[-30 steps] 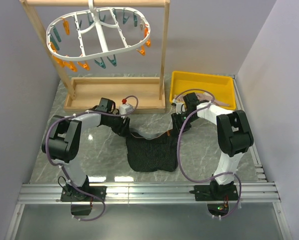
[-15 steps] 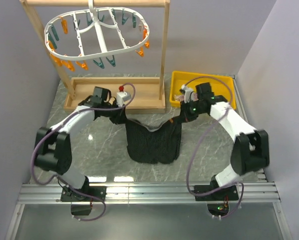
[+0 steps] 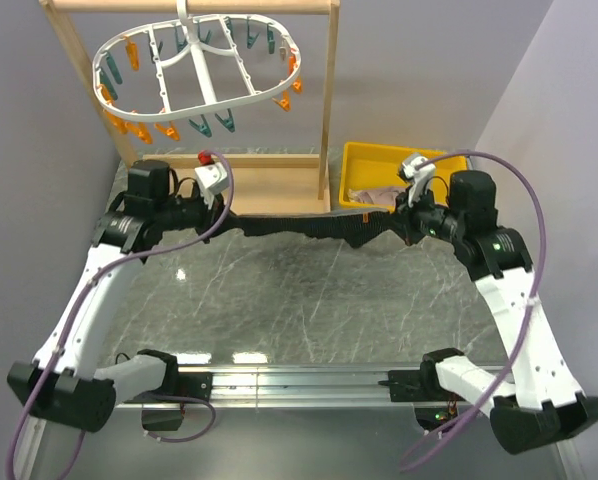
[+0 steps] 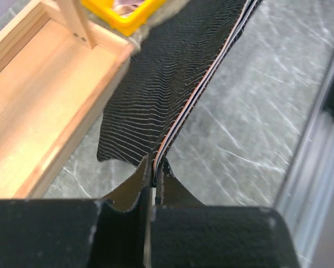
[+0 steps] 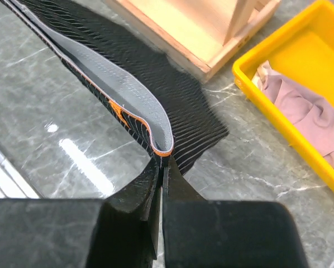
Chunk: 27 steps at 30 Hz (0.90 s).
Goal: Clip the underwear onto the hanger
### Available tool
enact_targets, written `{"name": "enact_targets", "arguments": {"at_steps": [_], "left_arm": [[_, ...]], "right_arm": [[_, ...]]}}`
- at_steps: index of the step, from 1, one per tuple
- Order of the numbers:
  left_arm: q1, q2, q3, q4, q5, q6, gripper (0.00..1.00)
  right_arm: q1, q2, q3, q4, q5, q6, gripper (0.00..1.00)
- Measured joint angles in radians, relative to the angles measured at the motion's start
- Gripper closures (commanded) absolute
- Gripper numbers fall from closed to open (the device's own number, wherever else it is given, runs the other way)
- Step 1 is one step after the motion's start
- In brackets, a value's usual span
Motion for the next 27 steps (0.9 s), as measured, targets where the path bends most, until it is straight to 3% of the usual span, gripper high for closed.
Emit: {"name": "enact_targets", "arguments": {"at_steps": [9,13,15,22,24,25,26,27], "left_arm": [[-0.001,-0.229,-0.036,-0.21,0.08,0.024,1.0],[-0.001,-0.232,-0.119,-0.25,0.069,0.02,1.0],[-0.001,-0.169,-0.177,-0.236,0.029,0.009,1.0],[0.014,0.328,-0.214,-0.06,-0.117,-0.018,0.99],[0.022,0.44,-0.181,-0.024,-0.148,-0.022,0.99],[0.024,0.478,-0.158,-0.006,-0.157,-0.023,0.98],[0.026,0.517,-0.131,0.016,-0.167,-0.024,0.97],[0.029,0.553,-0.099,0.032,-0.177,-0.026,0.95]], "right_arm": [[0.084,-0.17,-0.058,-0.111,-0.024,-0.02,1.0],[0.163,-0.148,-0.179,-0.097,0.01,0.019,1.0],[0.179,-0.083,-0.23,-0.077,0.032,0.042,1.0],[0.192,0.378,-0.232,0.081,0.177,0.128,1.0],[0.192,0.488,-0.196,0.117,0.207,0.144,0.92],[0.192,0.539,-0.169,0.132,0.22,0.153,0.83],[0.192,0.575,-0.148,0.143,0.23,0.161,0.67],[0.192,0.607,-0.125,0.153,0.235,0.169,0.6]]}}
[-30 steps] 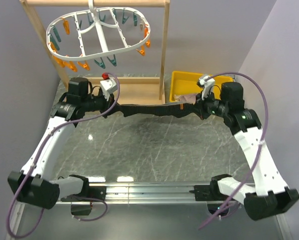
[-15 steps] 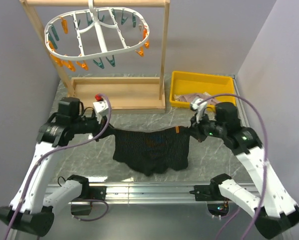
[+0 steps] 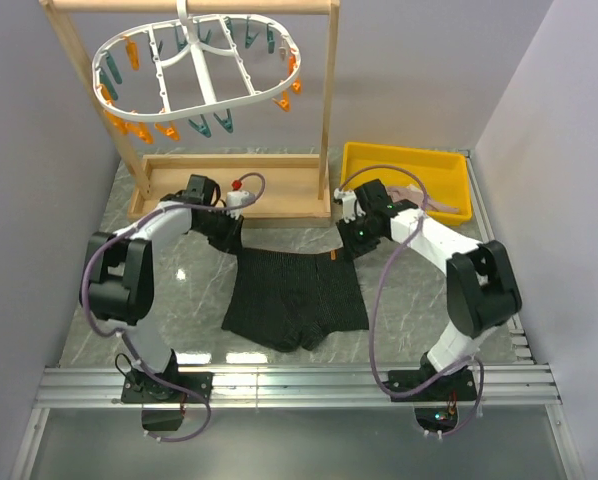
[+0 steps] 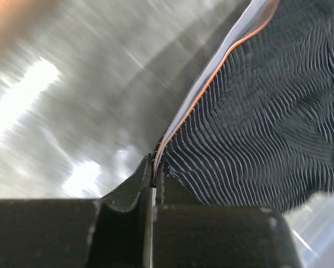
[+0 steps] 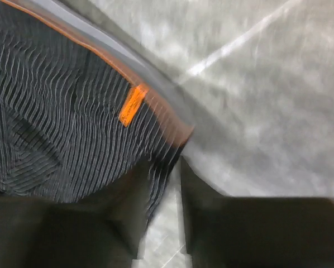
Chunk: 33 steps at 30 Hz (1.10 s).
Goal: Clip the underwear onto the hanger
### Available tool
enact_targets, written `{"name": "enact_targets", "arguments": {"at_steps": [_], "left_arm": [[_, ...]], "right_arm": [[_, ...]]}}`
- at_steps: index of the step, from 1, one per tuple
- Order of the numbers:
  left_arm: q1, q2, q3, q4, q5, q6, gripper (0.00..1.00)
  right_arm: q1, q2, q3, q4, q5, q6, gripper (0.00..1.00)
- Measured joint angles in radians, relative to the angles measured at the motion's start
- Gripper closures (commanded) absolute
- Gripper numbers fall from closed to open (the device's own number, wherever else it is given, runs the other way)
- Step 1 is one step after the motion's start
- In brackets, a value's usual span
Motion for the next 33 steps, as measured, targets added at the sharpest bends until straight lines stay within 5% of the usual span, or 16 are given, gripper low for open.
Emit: {"name": "enact_targets", "arguments": {"at_steps": [2,5,12,16,26,33], "left_arm": [[0.005,0.049,0.043,0.037,-0.02,-0.001,0.95],[0.018,0.089,0.066,0.071,-0.057,-0.001,0.98],[0.07,0.107,0.047,0.075,-0.153,0.015,0.86],[0.088,0.085,0.017,0.072,-0.203,0.02,0.87],[0.11,-0.096,-0.077,0.048,-0.224,0.067,0.36],[0.111,-0.457,-0.18,-0.053,-0.135,0.163,0.3]], "right_arm": [[0.0,0.055,0.047,0.019,0.001,0.005,0.56],[0.0,0.091,0.078,0.041,0.0,0.023,0.36],[0.0,0.099,0.098,0.043,-0.001,0.03,0.34],[0.0,0.052,0.098,0.008,-0.018,0.018,0.32],[0.0,-0.324,0.037,-0.031,-0.074,-0.037,0.2],[-0.001,-0.522,0.026,0.009,-0.06,-0.054,0.12]]}}
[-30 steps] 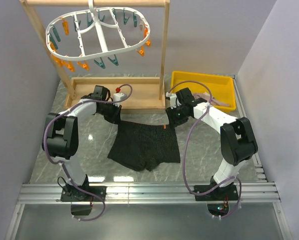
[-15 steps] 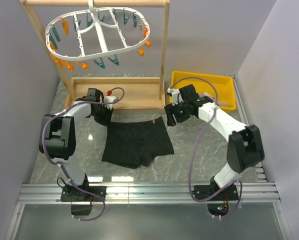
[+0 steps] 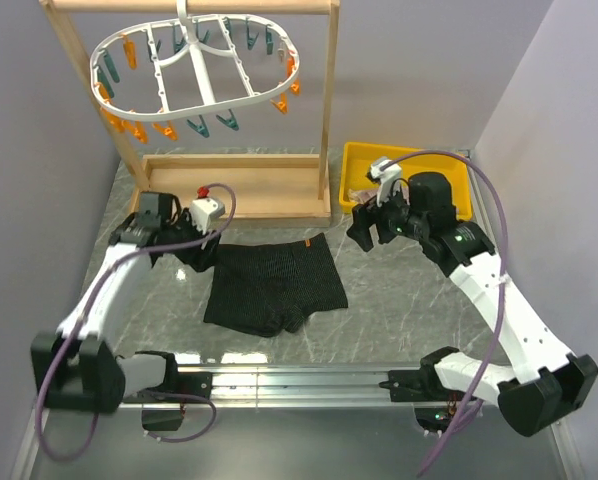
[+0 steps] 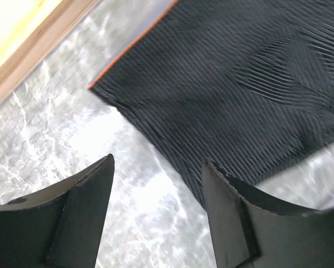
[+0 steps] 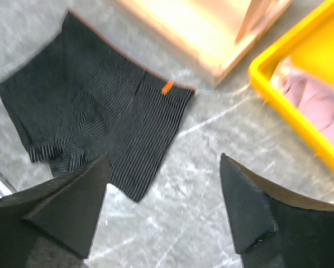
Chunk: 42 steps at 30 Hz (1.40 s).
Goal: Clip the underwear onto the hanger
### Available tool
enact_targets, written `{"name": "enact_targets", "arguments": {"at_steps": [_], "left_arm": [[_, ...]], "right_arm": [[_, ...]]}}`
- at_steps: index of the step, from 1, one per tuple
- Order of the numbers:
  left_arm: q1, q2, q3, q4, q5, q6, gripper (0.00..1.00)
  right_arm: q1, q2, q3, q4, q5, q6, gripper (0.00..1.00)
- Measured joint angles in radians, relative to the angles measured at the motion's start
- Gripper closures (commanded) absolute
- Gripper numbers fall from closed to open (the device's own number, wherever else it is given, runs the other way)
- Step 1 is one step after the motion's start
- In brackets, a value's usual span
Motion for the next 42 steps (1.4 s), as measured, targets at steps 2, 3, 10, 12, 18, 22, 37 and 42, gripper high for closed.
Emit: {"name": "enact_targets", "arguments": {"at_steps": [2,3,10,12,18,22,37,42], "left_arm": [[0.001,-0.136,-0.041,-0.04,0.04,0.032,0.3],[0.001,-0.196,-0.062,-0.062,0.061,0.042,0.29],[0.002,-0.662,-0.095,-0.026,0.198,-0.114,0.09],[0.001,-0.703,-0.058,0.038,0.195,-0.219,0.12],[0.001,-0.613,0.087,0.268,0.081,-0.554,0.25],[0.002,-0.513,0.208,0.324,-0.059,-0.696,0.4],[0.026,-0.34,0.358,0.429,-0.372,-0.819,0.67],[0.042,-0.271,0.366,0.451,-0.381,-0.819,0.68]], "right_arm": [[0.0,-0.029,0.0,0.025,0.005,0.011,0.08],[0.0,-0.04,0.001,0.043,0.008,0.019,0.06],[0.0,-0.067,0.003,0.23,0.009,0.119,0.02],[0.0,-0.066,0.003,0.303,-0.026,0.146,0.02],[0.082,0.023,0.072,0.473,-0.059,0.208,0.05],[0.169,0.15,0.162,0.542,-0.029,0.208,0.06],[0.42,0.497,0.383,0.713,0.095,0.156,0.22],[0.439,0.556,0.446,0.768,0.096,0.16,0.3]]}}
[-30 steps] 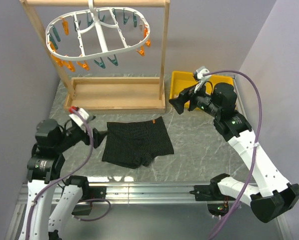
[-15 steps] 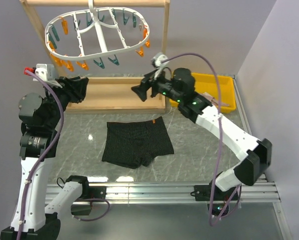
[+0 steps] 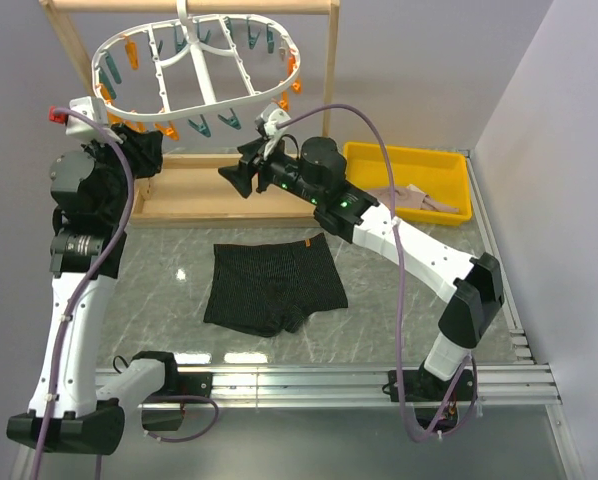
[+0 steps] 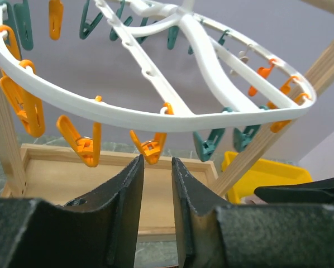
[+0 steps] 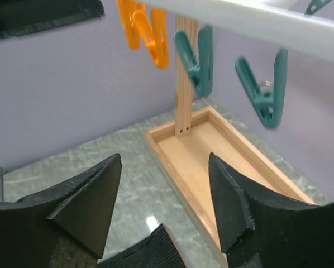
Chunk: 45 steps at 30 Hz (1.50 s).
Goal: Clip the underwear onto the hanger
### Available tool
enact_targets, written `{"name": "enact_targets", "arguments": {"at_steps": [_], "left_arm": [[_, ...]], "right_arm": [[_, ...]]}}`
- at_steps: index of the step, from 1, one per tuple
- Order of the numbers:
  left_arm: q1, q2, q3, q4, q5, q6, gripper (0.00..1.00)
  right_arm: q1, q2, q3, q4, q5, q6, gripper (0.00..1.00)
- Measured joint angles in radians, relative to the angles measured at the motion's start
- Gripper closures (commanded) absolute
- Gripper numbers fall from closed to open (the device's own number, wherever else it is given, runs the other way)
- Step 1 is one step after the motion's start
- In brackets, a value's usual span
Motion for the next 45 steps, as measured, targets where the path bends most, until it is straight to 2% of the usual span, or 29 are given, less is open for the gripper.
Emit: {"name": "enact_targets", "arguments": {"at_steps": [6,15,21,27,32,37,42,45], "left_arm": [[0.035,0.053,0.0,0.03,0.024,-0.01,0.7],[0.07,0.1,0.0,0.096,0.091,-0.047,0.72],[0.078,0.141,0.0,0.125,0.114,-0.068,0.79],[0.083,0.156,0.0,0.133,0.126,-0.075,0.78],[0.084,0.156,0.0,0.145,0.126,-0.087,0.71],[0.084,0.152,0.0,0.157,0.122,-0.098,0.69],[0.085,0.148,0.0,0.157,0.104,-0.107,0.69],[0.088,0.148,0.0,0.151,0.087,-0.116,0.72]], "right_arm": [[0.0,0.058,0.074,0.027,-0.031,0.015,0.35],[0.0,0.135,0.14,0.067,-0.133,0.051,0.36],[0.002,0.208,0.2,0.101,-0.165,0.065,0.36],[0.002,0.254,0.251,0.138,-0.175,0.07,0.37],[0.002,0.261,0.252,0.149,-0.177,0.073,0.37],[0.002,0.261,0.252,0.16,-0.184,0.081,0.37],[0.002,0.261,0.248,0.162,-0.194,0.086,0.37],[0.002,0.261,0.247,0.163,-0.197,0.089,0.37]]}}
